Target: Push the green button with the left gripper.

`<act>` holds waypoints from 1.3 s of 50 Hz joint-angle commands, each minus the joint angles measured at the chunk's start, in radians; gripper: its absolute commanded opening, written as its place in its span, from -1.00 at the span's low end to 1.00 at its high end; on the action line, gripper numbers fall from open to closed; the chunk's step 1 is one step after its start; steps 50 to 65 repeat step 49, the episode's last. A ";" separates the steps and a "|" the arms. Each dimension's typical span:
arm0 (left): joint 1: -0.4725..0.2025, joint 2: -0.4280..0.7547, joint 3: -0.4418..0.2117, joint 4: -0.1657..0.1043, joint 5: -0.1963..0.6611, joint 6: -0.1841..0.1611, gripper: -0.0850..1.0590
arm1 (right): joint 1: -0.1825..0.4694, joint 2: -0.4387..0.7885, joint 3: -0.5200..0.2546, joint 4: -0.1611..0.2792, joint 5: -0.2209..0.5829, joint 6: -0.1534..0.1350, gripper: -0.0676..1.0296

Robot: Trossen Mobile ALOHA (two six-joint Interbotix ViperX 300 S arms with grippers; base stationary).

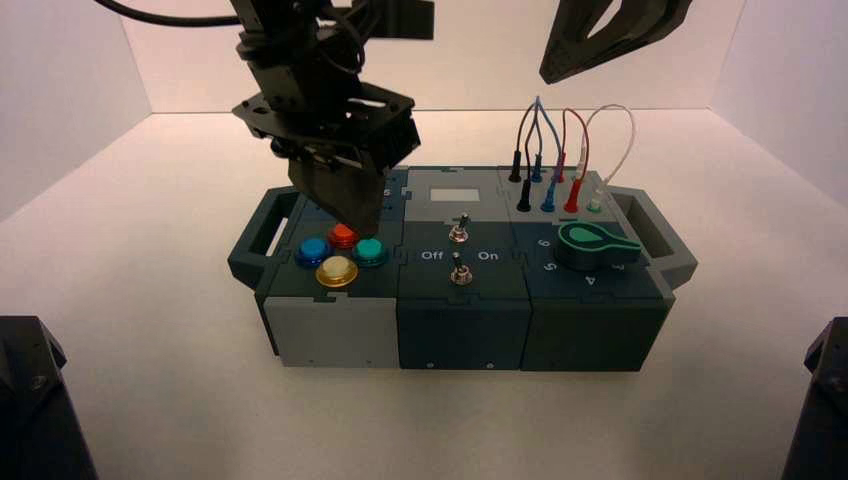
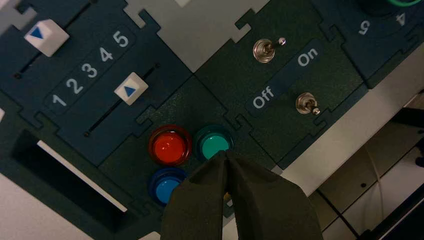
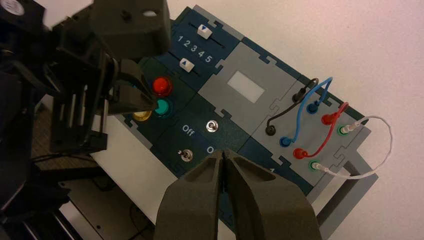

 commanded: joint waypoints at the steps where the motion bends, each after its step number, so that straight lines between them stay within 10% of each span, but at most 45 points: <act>1: -0.003 0.015 -0.025 0.003 -0.008 0.005 -0.91 | -0.002 -0.008 -0.034 0.002 -0.006 0.002 -0.91; 65: -0.003 -0.184 -0.025 0.026 0.071 0.003 -0.91 | -0.003 -0.017 -0.012 0.008 -0.029 0.029 -0.91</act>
